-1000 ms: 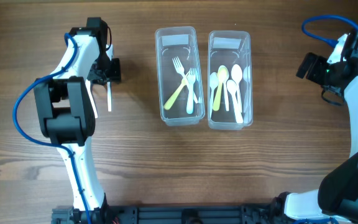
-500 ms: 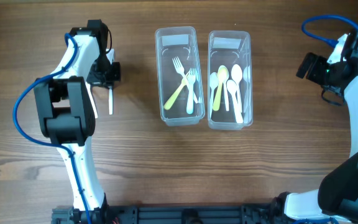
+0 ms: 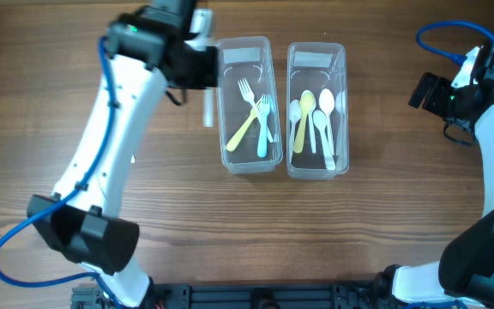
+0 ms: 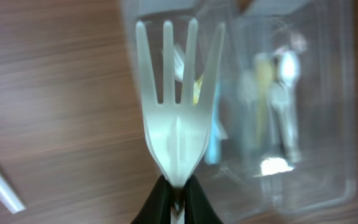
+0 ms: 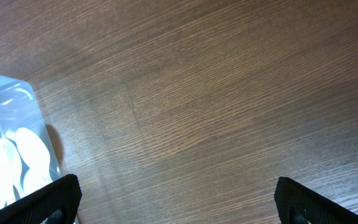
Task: Pack container
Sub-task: 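Place the white fork into the left container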
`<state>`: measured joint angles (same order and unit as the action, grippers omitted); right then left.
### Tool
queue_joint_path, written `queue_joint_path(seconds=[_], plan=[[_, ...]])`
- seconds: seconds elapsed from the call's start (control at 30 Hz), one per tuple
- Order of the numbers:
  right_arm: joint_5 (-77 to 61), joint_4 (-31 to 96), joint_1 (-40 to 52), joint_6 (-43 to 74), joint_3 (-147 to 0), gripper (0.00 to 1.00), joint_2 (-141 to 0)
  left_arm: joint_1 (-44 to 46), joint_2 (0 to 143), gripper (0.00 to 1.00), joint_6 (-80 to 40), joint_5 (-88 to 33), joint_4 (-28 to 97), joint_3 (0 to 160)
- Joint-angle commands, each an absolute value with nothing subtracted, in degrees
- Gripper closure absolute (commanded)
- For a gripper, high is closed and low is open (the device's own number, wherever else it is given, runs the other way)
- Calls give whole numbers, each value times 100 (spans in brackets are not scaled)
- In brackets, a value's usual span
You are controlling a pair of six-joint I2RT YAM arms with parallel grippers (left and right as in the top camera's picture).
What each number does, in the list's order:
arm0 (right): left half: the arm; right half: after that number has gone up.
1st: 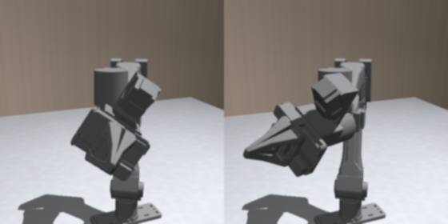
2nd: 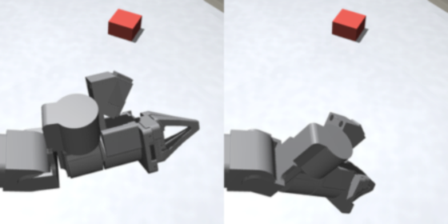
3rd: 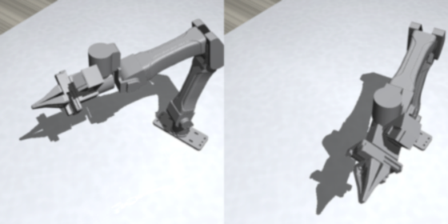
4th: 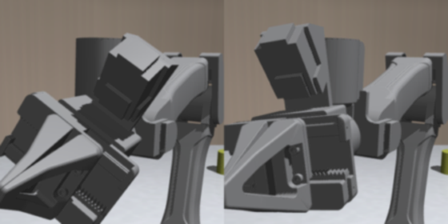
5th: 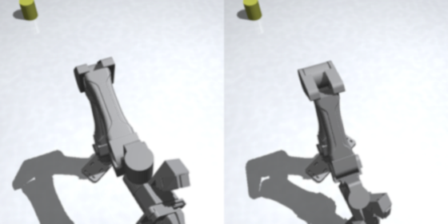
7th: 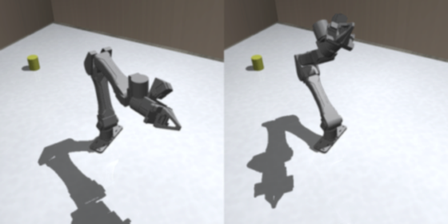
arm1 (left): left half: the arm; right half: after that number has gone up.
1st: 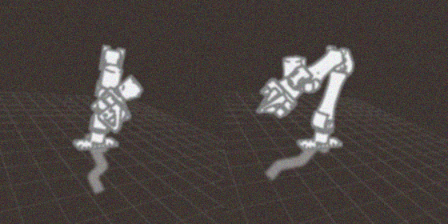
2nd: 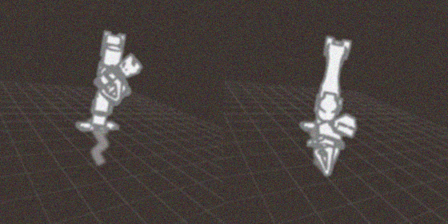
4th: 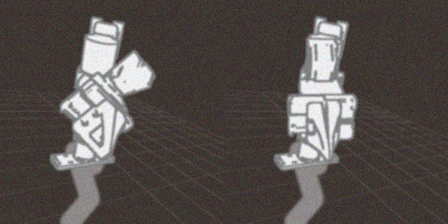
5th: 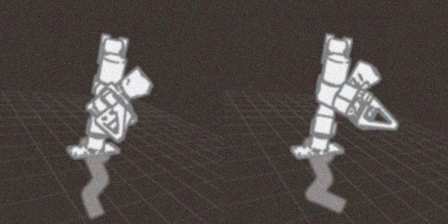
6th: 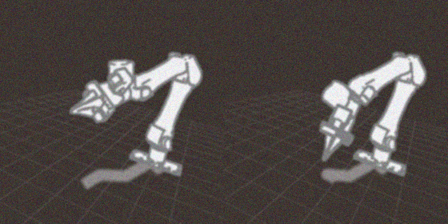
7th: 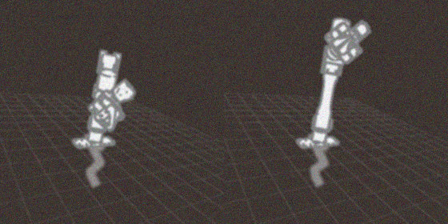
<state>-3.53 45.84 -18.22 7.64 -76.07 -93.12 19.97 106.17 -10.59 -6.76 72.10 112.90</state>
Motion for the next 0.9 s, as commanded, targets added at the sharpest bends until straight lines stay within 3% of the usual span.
queue_joint_path(seconds=[0.0,0.1,0.33,0.43,0.53,0.7,0.87], plan=[[-294,4565,-1820,764,-7544,0,-9367,2622,10978,96,-2051,-720,6820,11159],[-296,4565,-1820,764,-7544,0,-9367,3002,11375,93,-2602,-272,6528,11131],[-296,4565,-1820,764,-7544,0,-9367,3085,12289,89,-2641,-71,6077,11131],[-296,4565,-1820,764,-7544,0,-9367,3048,12348,74,-2611,235,6058,11131],[-296,4565,-1820,764,-7544,0,-9367,3020,12304,49,-2569,246,6139,11133],[-296,4565,-1820,764,-7544,0,-9367,2936,11817,40,-2220,294,6576,11463],[-296,4565,-1820,764,-7544,0,-9367,2611,10866,17,-1949,1262,7279,12232]])
